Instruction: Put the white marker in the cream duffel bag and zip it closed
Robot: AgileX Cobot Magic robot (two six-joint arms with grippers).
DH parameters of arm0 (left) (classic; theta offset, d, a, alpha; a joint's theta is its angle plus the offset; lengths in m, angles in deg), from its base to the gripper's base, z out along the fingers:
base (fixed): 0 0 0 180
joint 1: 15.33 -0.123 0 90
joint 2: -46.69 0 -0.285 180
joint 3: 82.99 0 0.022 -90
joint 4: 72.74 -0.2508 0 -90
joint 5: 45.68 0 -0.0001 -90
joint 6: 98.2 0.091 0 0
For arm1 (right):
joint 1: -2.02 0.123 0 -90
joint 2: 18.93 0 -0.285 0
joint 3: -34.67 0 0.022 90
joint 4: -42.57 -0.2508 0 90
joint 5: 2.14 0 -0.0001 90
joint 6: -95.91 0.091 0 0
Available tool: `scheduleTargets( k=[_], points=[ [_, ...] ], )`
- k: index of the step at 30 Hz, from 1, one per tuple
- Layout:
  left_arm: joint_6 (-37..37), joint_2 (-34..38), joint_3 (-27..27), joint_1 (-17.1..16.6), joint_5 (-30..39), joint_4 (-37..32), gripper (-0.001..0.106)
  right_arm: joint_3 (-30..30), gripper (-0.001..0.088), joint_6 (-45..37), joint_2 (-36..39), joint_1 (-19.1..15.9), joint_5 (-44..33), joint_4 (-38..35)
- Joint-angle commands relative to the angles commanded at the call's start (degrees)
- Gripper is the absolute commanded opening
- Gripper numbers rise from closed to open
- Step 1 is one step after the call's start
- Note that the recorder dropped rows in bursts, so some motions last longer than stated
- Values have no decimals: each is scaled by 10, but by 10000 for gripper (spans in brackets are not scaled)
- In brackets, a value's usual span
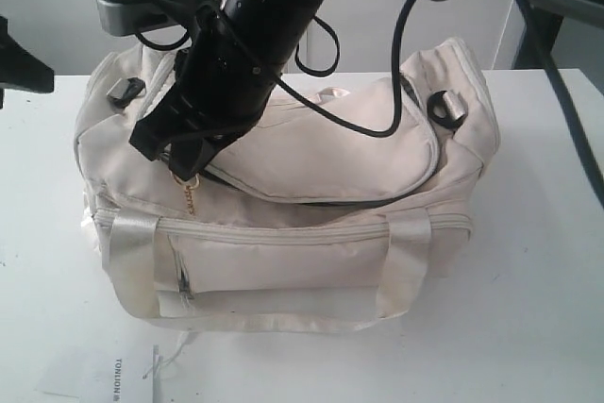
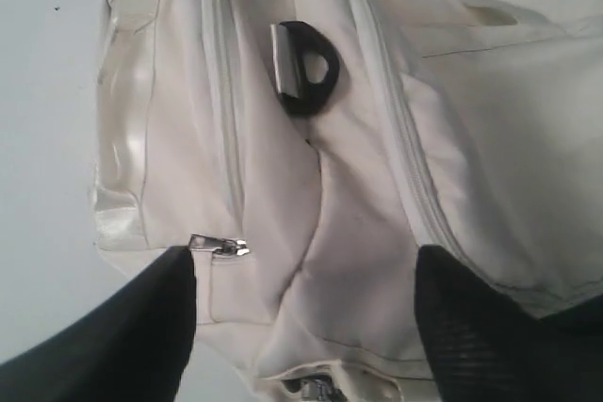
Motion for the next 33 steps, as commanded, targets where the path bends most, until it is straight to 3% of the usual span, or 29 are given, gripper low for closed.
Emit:
scheduleTargets(
  k=[4,8,12,18,33],
  points=[
    [5,-9,-73,38,-74,17,686,0,0,0,0,0,0,0],
    [11,-9,-113,71,-163,22,686,0,0,0,0,0,0,0],
    [14,-5,-119,96,-202,82,686,0,0,0,0,0,0,0],
    [15,33,-119,136,-234,95,686,0,0,0,0,0,0,0],
    [17,100,-119,145,-278,94,655,0,0,0,0,0,0,0]
  ],
)
